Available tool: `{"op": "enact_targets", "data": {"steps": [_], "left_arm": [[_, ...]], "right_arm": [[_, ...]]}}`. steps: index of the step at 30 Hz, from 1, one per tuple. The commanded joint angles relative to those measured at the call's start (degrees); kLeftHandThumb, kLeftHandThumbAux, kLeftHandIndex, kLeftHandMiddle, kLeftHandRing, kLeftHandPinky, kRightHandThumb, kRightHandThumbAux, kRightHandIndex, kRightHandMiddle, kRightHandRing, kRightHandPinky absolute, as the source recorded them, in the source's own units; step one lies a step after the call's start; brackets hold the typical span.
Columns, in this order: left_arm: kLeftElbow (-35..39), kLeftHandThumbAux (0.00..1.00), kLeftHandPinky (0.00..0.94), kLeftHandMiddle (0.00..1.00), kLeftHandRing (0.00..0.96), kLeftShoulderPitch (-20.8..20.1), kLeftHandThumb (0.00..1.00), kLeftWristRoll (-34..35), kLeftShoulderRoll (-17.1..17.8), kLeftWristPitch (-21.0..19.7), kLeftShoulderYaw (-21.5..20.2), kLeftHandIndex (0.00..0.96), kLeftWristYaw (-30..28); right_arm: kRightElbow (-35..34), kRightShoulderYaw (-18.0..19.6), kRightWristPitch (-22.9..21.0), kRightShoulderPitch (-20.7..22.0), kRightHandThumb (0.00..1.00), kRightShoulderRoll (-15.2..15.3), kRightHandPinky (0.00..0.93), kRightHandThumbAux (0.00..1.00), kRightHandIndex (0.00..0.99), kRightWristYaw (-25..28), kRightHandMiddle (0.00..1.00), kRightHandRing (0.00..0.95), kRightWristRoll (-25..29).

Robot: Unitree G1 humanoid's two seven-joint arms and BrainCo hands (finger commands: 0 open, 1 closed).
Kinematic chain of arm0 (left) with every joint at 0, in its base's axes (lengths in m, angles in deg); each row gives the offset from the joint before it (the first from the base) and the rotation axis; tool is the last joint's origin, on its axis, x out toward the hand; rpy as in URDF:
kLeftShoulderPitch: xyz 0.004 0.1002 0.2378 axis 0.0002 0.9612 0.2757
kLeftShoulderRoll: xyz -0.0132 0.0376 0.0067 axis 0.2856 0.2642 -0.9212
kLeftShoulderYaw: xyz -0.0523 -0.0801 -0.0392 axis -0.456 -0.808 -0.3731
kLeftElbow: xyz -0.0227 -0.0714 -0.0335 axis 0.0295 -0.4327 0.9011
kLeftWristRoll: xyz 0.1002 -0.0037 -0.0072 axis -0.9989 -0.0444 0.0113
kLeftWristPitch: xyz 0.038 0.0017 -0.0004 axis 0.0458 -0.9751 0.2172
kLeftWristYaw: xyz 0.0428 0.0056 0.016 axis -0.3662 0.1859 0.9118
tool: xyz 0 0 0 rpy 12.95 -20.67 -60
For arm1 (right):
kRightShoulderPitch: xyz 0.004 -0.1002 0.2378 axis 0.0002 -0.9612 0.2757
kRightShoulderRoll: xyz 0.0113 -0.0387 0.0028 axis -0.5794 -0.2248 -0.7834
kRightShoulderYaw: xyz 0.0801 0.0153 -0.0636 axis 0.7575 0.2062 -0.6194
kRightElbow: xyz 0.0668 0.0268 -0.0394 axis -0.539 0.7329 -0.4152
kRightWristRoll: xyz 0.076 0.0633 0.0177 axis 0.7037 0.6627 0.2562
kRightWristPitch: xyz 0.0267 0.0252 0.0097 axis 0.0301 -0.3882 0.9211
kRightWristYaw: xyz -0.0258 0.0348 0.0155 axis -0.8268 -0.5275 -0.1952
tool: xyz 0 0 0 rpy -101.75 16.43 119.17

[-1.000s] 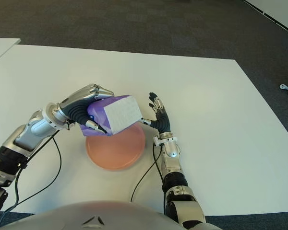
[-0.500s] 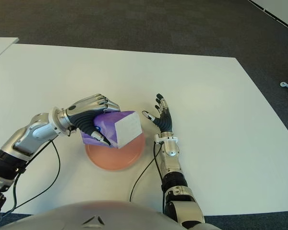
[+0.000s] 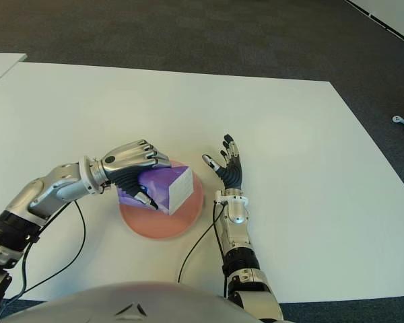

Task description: Put the tissue paper into the plate.

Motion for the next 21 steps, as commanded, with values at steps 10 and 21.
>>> {"op": "enact_targets", "data": {"steps": [10,21], "left_arm": [[-13.48,0.671,0.817,0.538,0.825,-4.37,0.85,-24.79,-0.33,-4.94,11.4,0.394,25.03],[-14.1,0.67,0.824,0.539,0.826,-6.32,0.85,-27.73,1.76,-5.98,15.25,0.394,26.93]], "right_arm": [[6.99,3.46,-8.61,-7.74,0.017,-3.8,0.0,0.694,0.0,-4.05,0.0,0.0,3.34],[12.35,5.81,-5.42,-5.57,0.0,-4.22,0.0,0.613,0.0,-4.1,0.0,0.0,6.31]]}}
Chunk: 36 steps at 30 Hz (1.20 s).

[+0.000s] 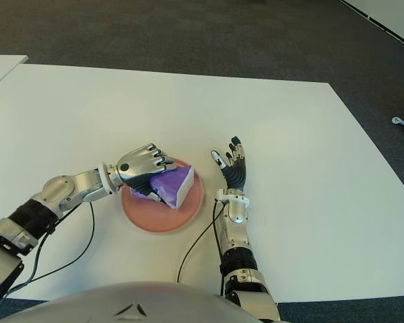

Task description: Put the tissue paper into the plate.

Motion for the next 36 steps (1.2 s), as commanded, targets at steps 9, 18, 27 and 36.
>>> {"op": "enact_targets", "data": {"steps": [9,18,27,36], "left_arm": [[-1.83,0.669,0.823,0.54,0.828,0.08,0.85,-4.38,2.42,-2.05,4.44,0.395,1.71],[-2.58,0.667,0.724,0.558,0.771,0.05,0.849,-4.17,2.47,-0.97,5.3,0.401,9.07],[3.06,0.665,0.568,0.519,0.601,1.84,0.837,4.92,7.34,3.19,4.02,0.418,-3.16],[17.27,0.291,0.019,0.018,0.02,4.15,0.143,15.81,15.79,1.89,2.48,0.014,-29.07]], "right_arm": [[12.79,2.06,-3.33,-5.8,0.0,-2.25,0.0,0.592,0.0,1.17,0.0,0.0,2.25],[12.96,1.64,-3.07,-6.01,0.0,-1.94,0.0,0.601,0.0,2.15,0.0,0.0,1.56],[12.2,1.03,-4.13,-6.45,0.0,-1.34,0.0,0.598,0.0,2.92,0.0,0.0,0.67],[11.41,0.2,-5.88,-6.67,0.0,-0.63,0.0,0.607,0.0,3.35,0.0,0.0,-0.08]]}}
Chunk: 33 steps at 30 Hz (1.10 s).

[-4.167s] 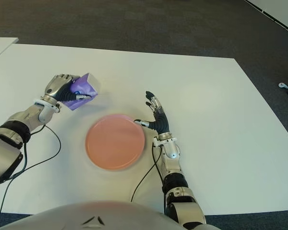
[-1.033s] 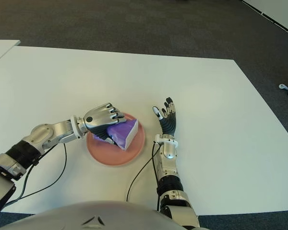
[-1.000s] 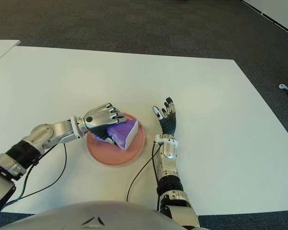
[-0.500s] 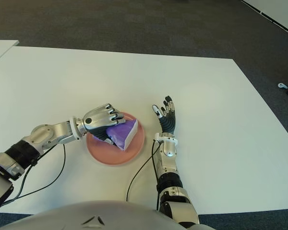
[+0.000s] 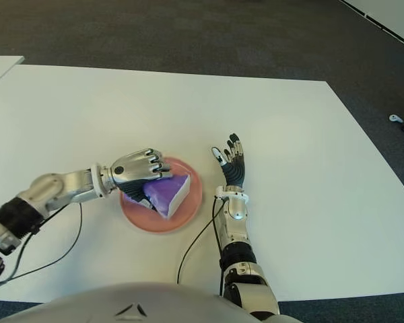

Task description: Put the tissue paper into the plate.

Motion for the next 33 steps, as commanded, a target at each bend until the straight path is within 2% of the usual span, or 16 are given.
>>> {"op": "enact_targets", "data": {"steps": [1,9,16,20,25,30,33], "left_arm": [[9.18,0.265,0.012,0.011,0.013,3.94,0.126,5.58,6.73,-1.16,-0.26,0.009,-21.57],[13.42,0.19,0.0,0.0,0.0,4.46,0.081,7.31,6.82,-3.51,-2.61,0.0,-28.3],[18.51,0.239,0.0,0.0,0.0,3.98,0.089,13.12,7.05,-6.3,-5.35,0.0,-38.57],[18.7,0.266,0.0,0.0,0.0,4.42,0.101,13.13,6.67,-5.68,-7.17,0.0,-38.7],[17.75,0.311,0.0,0.0,0.0,1.18,0.179,18.25,8.43,-2.63,-11.3,0.0,-39.88],[17.79,0.304,0.0,0.0,0.0,-0.98,0.243,23.83,9.38,-0.41,-15.18,0.0,-41.07],[15.39,0.288,0.0,0.0,0.0,0.26,0.282,25.48,7.97,2.36,-17.99,0.0,-36.66]], "right_arm": [[8.81,-0.3,-7.73,-9.18,0.0,-0.8,0.0,0.611,0.0,0.3,0.0,0.0,-0.5],[9.05,-1.17,-8.19,-8.91,0.0,-0.1,0.0,0.647,0.0,0.33,0.0,0.0,-1.56],[8.55,-1.61,-8.84,-8.98,0.0,0.15,0.0,0.673,0.0,0.56,0.0,0.0,-1.9],[8.67,-1.67,-8.91,-8.9,0.0,0.24,0.0,0.682,0.0,0.64,0.0,0.0,-2.01],[9.04,-1.62,-8.58,-8.71,0.0,0.28,0.0,0.691,0.0,0.57,0.0,0.0,-2.01],[9.26,-1.51,-7.95,-8.64,0.0,0.16,0.0,0.687,0.0,0.58,0.0,0.0,-1.84],[8.85,-1.61,-7.91,-8.84,0.0,-0.02,0.0,0.695,0.0,0.25,0.0,0.0,-2.0]]}}
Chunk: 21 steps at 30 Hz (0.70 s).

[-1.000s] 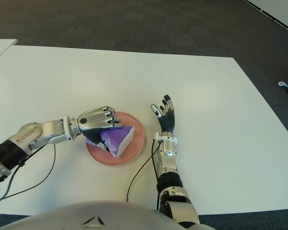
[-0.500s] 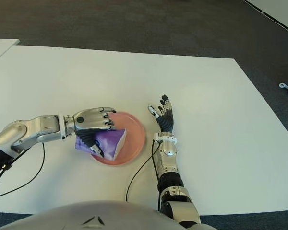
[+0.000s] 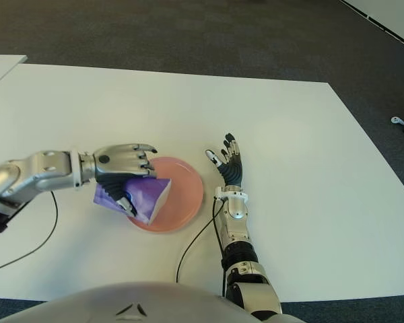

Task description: Put the tissue paper into the plate.

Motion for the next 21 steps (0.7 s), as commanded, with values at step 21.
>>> {"op": "enact_targets", "data": {"steps": [21], "left_arm": [[-13.83,0.349,0.0,0.0,0.0,4.85,0.266,-2.7,-10.34,9.08,-10.4,0.0,21.95]], "right_arm": [[2.61,-0.99,-9.32,-10.24,0.03,-2.7,0.0,0.777,0.0,-0.53,0.0,0.0,-0.1]]}}
